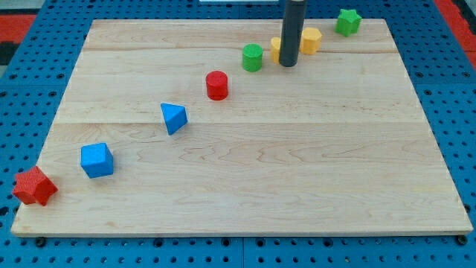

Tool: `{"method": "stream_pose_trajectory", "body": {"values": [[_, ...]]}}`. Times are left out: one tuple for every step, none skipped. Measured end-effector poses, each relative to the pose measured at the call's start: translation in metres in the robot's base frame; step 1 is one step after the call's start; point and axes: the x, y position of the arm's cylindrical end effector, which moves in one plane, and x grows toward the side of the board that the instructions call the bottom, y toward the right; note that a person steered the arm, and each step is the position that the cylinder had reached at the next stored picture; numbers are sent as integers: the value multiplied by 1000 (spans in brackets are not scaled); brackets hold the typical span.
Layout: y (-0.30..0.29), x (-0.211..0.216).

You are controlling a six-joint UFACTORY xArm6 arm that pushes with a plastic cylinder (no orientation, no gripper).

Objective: Move the yellow hexagon to the top center of the board

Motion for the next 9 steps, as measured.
{"method": "stream_pose_trajectory", "body": {"values": [[30, 1], [69, -15], [63, -46], [-2, -51], [-47, -66], [-9, -83], [39, -102], [30, -117], [6, -116]]}}
